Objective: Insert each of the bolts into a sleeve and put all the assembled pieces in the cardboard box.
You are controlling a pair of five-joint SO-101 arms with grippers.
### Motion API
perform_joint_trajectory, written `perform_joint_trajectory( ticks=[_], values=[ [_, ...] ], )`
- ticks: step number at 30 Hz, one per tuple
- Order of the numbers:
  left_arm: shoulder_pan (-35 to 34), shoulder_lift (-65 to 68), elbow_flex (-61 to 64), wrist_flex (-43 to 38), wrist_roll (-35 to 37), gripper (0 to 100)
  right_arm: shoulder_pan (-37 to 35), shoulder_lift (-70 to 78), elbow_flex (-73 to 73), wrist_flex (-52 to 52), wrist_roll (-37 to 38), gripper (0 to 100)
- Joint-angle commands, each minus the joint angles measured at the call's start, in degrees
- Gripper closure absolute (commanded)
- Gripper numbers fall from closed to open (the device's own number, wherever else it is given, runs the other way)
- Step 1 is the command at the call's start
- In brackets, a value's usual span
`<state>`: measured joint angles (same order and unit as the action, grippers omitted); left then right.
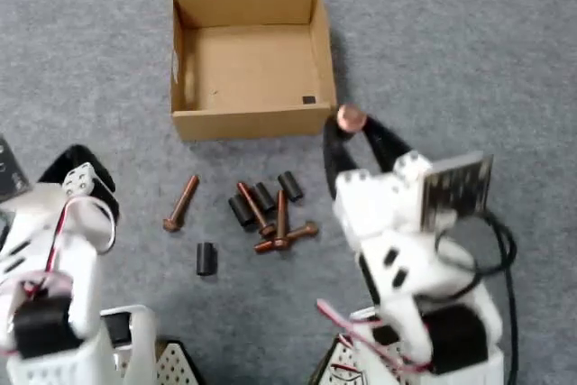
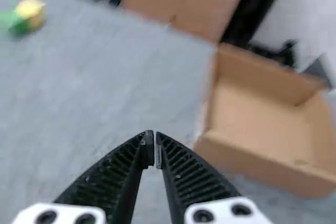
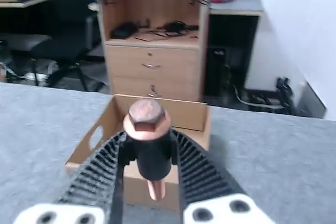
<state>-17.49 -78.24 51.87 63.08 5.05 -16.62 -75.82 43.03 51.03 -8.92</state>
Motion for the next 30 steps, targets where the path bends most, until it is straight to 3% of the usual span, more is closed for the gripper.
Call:
perform_joint_trajectory(
  ticks=[1, 8, 17, 23, 30],
  values=[
    [-3.96, -0.31, 13.36, -9.58, -0.53, 98, 4.26, 20.26, -19.65, -1.49, 0.53, 99.8],
    [-4.13, -0.31, 30.42, -22.42, -0.53, 98, 5.41, 59.74, -61.05, 14.51, 0.53, 99.8],
    [-4.04, -0.31, 42.02, -23.65, -0.53, 98, 5.49, 102.11, -105.63, 32.88, 2.64, 99.8],
    [-3.87, -2.42, 45.27, -25.58, -0.35, 98, 5.49, 123.12, -122.77, 37.27, 3.87, 99.8],
    [-3.25, -5.67, 45.45, -23.3, -0.35, 98, 5.41, 135.87, -129.71, 37.1, 3.87, 99.8]
  ],
)
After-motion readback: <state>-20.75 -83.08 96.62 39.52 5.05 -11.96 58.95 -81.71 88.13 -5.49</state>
